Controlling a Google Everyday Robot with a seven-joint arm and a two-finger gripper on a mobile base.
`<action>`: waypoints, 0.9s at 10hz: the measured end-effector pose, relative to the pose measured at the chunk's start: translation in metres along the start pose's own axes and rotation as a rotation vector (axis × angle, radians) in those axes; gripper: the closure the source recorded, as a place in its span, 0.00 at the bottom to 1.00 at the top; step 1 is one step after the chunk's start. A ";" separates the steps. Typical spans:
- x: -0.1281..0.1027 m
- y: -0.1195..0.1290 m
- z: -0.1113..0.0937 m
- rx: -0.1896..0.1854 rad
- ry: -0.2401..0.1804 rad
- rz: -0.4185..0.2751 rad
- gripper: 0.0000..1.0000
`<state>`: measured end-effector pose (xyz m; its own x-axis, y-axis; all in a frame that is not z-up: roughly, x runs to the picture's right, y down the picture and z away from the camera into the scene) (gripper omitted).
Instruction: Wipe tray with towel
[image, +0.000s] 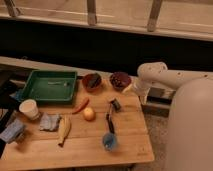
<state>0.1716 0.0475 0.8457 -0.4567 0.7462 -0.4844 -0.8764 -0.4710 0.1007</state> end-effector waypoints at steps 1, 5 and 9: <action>0.011 0.018 0.000 -0.003 -0.001 -0.057 0.20; 0.063 0.121 0.000 -0.058 0.018 -0.291 0.20; 0.096 0.176 -0.001 -0.112 0.034 -0.417 0.20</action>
<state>-0.0262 0.0357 0.8160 -0.0602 0.8683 -0.4924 -0.9620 -0.1820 -0.2033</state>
